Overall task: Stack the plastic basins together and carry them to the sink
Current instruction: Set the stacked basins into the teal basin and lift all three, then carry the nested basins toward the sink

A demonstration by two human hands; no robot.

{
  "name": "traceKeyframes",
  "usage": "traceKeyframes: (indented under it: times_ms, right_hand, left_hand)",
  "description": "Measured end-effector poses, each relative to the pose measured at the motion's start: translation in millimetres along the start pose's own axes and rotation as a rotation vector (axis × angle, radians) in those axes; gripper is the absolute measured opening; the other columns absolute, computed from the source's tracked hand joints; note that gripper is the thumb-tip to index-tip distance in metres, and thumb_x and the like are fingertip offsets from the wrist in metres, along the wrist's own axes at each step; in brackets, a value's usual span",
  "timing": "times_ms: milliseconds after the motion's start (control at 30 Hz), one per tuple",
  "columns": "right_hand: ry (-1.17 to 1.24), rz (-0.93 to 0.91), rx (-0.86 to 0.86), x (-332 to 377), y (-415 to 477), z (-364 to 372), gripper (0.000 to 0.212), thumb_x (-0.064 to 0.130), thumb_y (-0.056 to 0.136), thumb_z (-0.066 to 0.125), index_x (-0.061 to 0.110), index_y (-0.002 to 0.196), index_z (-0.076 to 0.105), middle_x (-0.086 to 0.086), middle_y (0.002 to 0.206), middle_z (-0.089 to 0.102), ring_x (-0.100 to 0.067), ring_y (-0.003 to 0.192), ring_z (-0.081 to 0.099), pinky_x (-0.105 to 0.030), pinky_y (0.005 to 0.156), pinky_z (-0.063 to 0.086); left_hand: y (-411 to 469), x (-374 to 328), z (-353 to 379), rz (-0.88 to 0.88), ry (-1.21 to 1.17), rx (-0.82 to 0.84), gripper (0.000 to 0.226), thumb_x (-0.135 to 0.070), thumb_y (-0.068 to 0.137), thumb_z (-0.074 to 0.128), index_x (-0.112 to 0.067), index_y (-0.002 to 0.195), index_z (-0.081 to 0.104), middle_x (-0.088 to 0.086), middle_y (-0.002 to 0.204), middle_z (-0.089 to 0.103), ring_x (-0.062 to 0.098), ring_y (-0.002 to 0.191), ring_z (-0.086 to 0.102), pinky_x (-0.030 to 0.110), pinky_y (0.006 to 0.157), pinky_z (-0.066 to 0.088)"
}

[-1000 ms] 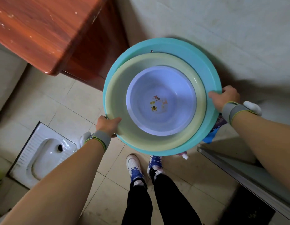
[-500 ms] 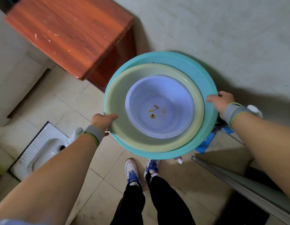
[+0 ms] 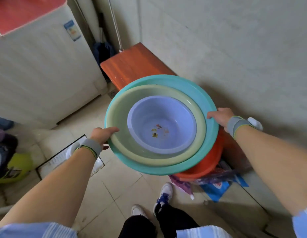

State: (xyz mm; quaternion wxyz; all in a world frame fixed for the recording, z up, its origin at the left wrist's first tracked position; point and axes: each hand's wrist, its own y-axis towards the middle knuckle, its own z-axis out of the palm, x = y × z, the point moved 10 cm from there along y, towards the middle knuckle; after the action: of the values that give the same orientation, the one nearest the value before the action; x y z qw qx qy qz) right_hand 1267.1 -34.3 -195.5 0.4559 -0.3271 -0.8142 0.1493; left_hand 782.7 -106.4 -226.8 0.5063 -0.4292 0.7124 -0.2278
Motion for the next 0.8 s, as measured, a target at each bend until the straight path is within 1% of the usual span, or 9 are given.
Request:
traceKeyframes:
  times_ms: [67, 167, 233, 300, 433, 500, 567, 667, 800]
  right_hand:
    - [-0.034, -0.050, 0.041, 28, -13, 17, 0.028, 0.007, 0.064, 0.071, -0.002, 0.091, 0.072, -0.017, 0.087, 0.068, -0.025, 0.072, 0.061, -0.037, 0.068, 0.053]
    - [-0.061, -0.120, 0.090, 62, -28, 42, 0.025, 0.006, 0.064, 0.071, 0.001, 0.088, 0.071, -0.017, 0.088, 0.068, -0.026, 0.074, 0.062, -0.036, 0.069, 0.052]
    - [-0.116, -0.168, 0.171, 92, -58, 75, 0.029, 0.012, 0.061, 0.072, 0.003, 0.088, 0.070, -0.015, 0.090, 0.070, -0.027, 0.078, 0.065, -0.037, 0.070, 0.055]
    - [-0.136, -0.212, 0.181, 114, -80, 91, 0.024, 0.011, 0.064, 0.072, 0.003, 0.087, 0.068, -0.013, 0.084, 0.068, -0.026, 0.072, 0.063, -0.031, 0.056, 0.054]
    - [-0.169, -0.348, 0.261, 166, -161, 155, 0.007, 0.000, 0.072, 0.069, 0.002, 0.078, 0.065, -0.011, 0.071, 0.061, -0.023, 0.063, 0.055, -0.017, 0.041, 0.042]
    - [-0.183, -0.417, 0.283, 183, -186, 182, 0.012, 0.000, 0.070, 0.070, 0.007, 0.066, 0.062, -0.014, 0.076, 0.063, -0.022, 0.063, 0.055, -0.020, 0.045, 0.043]
    - [-0.212, -0.437, 0.335, 195, -212, 220, 0.006, 0.000, 0.070, 0.070, 0.002, 0.071, 0.065, -0.016, 0.082, 0.064, -0.022, 0.061, 0.056, -0.024, 0.049, 0.043]
    - [-0.266, -0.478, 0.468, 210, -253, 290, 0.025, -0.002, 0.071, 0.068, -0.008, 0.095, 0.066, -0.020, 0.085, 0.065, -0.025, 0.060, 0.059, -0.024, 0.049, 0.048]
    - [-0.386, -0.539, 0.609, 228, -308, 388, 0.017, -0.001, 0.074, 0.069, -0.002, 0.091, 0.064, -0.019, 0.084, 0.063, -0.023, 0.057, 0.058, -0.021, 0.040, 0.048]
  left_hand:
    - [-13, 7, -33, 0.010, -0.052, -0.026, 0.044, -0.031, 0.068, 0.078, -0.011, 0.101, 0.057, 0.013, 0.107, 0.070, 0.031, 0.088, 0.065, 0.049, 0.095, 0.053]
    - [-29, 21, -71, 0.010, -0.106, -0.036, 0.055, -0.035, 0.070, 0.078, -0.008, 0.113, 0.058, 0.011, 0.100, 0.069, 0.030, 0.085, 0.064, 0.047, 0.095, 0.053]
    - [-45, 44, -115, 0.006, -0.166, -0.081, 0.061, -0.038, 0.069, 0.078, -0.008, 0.117, 0.058, 0.014, 0.107, 0.070, 0.030, 0.086, 0.065, 0.048, 0.096, 0.053]
    - [-55, 60, -142, 0.002, -0.207, -0.103, 0.063, -0.042, 0.065, 0.080, -0.007, 0.115, 0.061, 0.015, 0.109, 0.072, 0.030, 0.087, 0.066, 0.050, 0.095, 0.054]
    - [-98, 120, -225, -0.014, -0.359, -0.180, 0.056, -0.040, 0.067, 0.082, -0.007, 0.109, 0.065, 0.012, 0.092, 0.070, 0.029, 0.078, 0.066, 0.043, 0.085, 0.059]
    - [-112, 147, -255, -0.019, -0.432, -0.190, 0.051, -0.042, 0.067, 0.081, -0.010, 0.103, 0.067, 0.009, 0.080, 0.070, 0.026, 0.071, 0.067, 0.040, 0.080, 0.059]
    - [-128, 182, -294, -0.039, -0.483, -0.217, 0.050, -0.050, 0.064, 0.080, -0.013, 0.095, 0.068, 0.005, 0.067, 0.070, 0.025, 0.069, 0.067, 0.041, 0.084, 0.058]
    - [-148, 240, -345, -0.086, -0.591, -0.285, 0.053, -0.064, 0.067, 0.069, -0.014, 0.083, 0.065, 0.005, 0.064, 0.066, 0.025, 0.067, 0.063, 0.039, 0.080, 0.054]
    - [-168, 322, -393, -0.170, -0.785, -0.450, 0.061, -0.071, 0.085, 0.040, -0.014, 0.067, 0.054, 0.008, 0.069, 0.059, 0.026, 0.065, 0.057, 0.035, 0.070, 0.050]
